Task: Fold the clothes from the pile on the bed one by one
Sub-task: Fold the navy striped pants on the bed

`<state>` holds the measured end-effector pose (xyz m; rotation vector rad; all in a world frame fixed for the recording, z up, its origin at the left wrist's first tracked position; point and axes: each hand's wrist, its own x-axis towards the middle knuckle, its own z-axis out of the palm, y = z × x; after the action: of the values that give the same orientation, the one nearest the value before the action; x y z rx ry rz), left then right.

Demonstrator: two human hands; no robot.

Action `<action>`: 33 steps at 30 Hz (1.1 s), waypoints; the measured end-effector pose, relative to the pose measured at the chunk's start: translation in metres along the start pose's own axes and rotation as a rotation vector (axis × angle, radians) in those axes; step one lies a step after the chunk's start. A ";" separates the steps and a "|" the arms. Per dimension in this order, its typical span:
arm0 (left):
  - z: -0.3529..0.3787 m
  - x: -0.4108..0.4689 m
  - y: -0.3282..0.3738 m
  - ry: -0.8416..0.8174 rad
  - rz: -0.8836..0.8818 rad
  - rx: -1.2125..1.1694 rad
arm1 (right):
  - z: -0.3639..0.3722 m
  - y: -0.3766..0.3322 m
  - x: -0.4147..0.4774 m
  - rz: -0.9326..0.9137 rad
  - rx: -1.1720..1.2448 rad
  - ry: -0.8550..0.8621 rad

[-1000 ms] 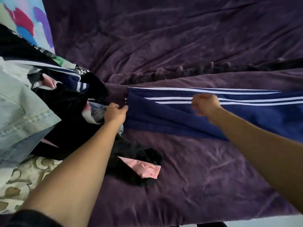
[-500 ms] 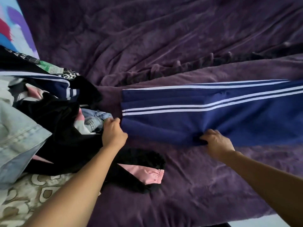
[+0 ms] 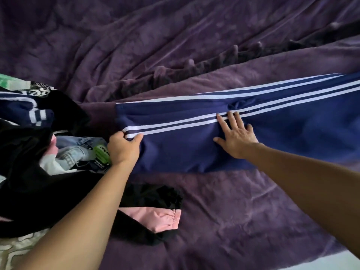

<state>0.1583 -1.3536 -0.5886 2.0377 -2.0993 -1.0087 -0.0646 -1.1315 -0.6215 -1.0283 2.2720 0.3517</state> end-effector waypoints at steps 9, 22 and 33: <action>-0.026 -0.099 0.154 -0.070 0.374 -0.141 | -0.042 0.064 -0.048 0.168 0.563 0.180; 0.210 -0.248 0.268 -0.667 0.194 0.177 | -0.030 0.348 -0.093 0.413 0.859 0.282; 0.303 -0.307 0.298 -0.519 0.590 0.802 | -0.067 0.582 -0.082 0.839 0.816 0.386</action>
<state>-0.2020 -0.9740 -0.5640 1.1721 -3.5102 -0.6857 -0.4869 -0.7295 -0.5239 0.3192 2.6964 -0.4766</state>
